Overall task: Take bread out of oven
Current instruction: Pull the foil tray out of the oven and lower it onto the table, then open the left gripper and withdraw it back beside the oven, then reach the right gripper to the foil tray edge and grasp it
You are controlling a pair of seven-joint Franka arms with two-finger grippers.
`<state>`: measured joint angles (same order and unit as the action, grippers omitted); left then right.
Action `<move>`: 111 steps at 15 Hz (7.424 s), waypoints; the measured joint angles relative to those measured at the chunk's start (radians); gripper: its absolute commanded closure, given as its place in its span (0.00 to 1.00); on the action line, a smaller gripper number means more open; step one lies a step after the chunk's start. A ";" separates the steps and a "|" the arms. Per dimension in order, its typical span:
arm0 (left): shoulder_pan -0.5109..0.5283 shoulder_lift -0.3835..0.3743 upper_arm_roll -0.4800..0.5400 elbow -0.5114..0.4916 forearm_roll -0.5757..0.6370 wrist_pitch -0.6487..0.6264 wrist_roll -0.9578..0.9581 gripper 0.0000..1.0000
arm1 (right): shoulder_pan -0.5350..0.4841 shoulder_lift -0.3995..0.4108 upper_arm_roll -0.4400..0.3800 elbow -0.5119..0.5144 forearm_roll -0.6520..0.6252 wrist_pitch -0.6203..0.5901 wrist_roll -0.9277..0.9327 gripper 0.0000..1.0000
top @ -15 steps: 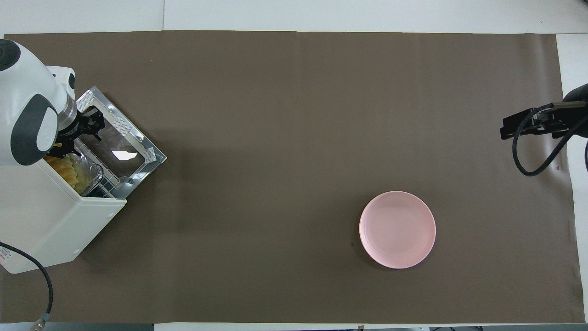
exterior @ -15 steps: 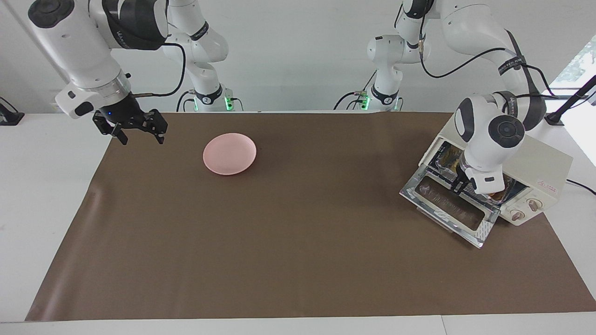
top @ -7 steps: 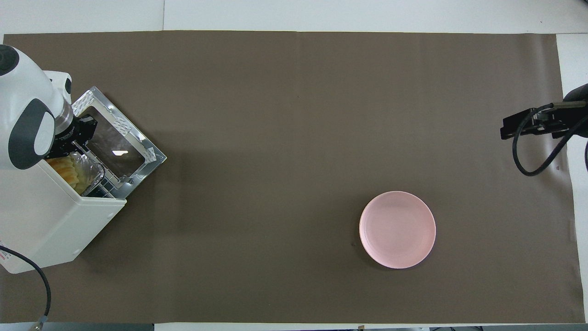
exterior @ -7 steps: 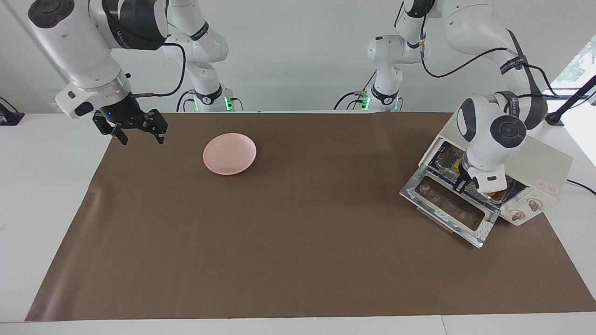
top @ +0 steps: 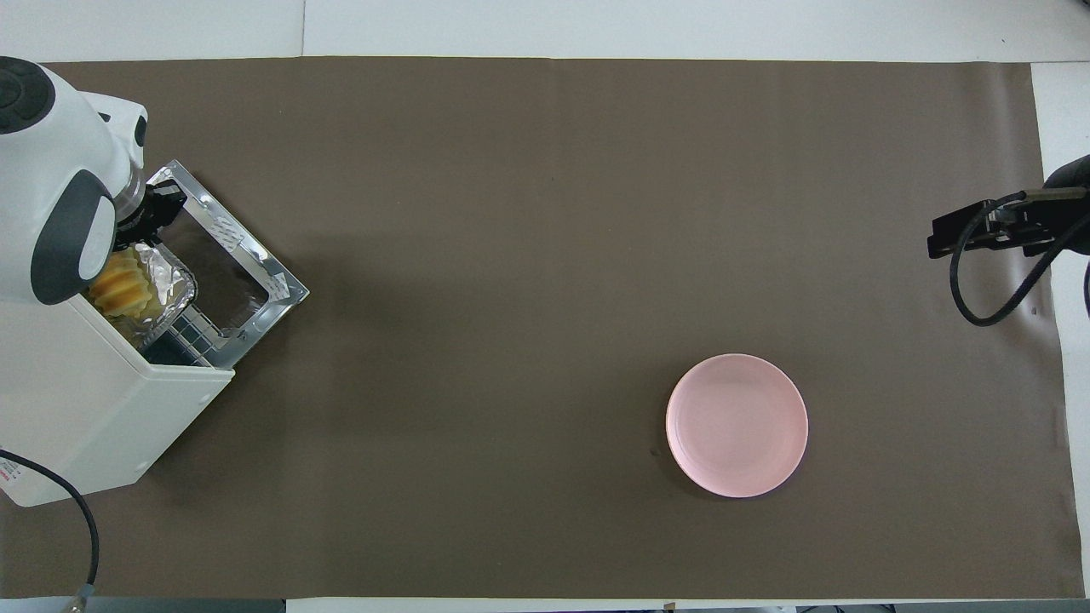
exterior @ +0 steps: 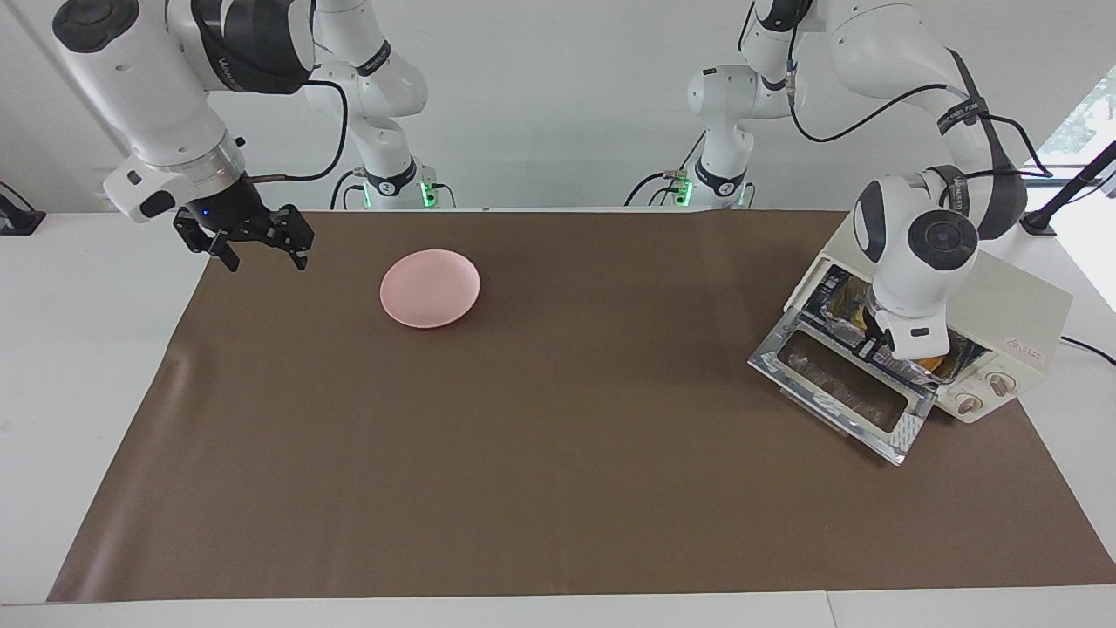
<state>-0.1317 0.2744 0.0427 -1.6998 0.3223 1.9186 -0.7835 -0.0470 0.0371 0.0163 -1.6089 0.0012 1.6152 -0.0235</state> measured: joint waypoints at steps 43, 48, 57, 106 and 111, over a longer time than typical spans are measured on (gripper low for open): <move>-0.649 0.461 0.034 0.635 -0.330 -0.217 0.070 0.00 | 0.000 0.000 0.000 0.000 0.000 0.000 0.000 0.00; -0.462 0.300 0.040 0.617 -0.333 -0.345 0.134 0.00 | 0.000 0.000 0.000 0.000 0.000 0.000 0.000 0.00; -0.114 -0.049 0.043 0.397 -0.332 -0.621 0.616 0.00 | 0.000 0.000 0.000 0.000 0.000 0.000 0.000 0.00; -0.006 -0.316 0.018 0.085 -0.333 -0.560 0.789 0.00 | 0.521 0.362 0.015 -0.191 0.084 0.632 0.548 0.48; -0.006 -0.316 0.018 0.085 -0.333 -0.560 0.789 0.00 | 0.521 0.359 0.013 -0.236 0.091 0.638 0.545 1.00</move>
<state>-0.1376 -0.0418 0.0610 -1.6144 -0.0103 1.3590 0.0051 0.4741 0.3957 0.0292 -1.8447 0.0917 2.2533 0.5215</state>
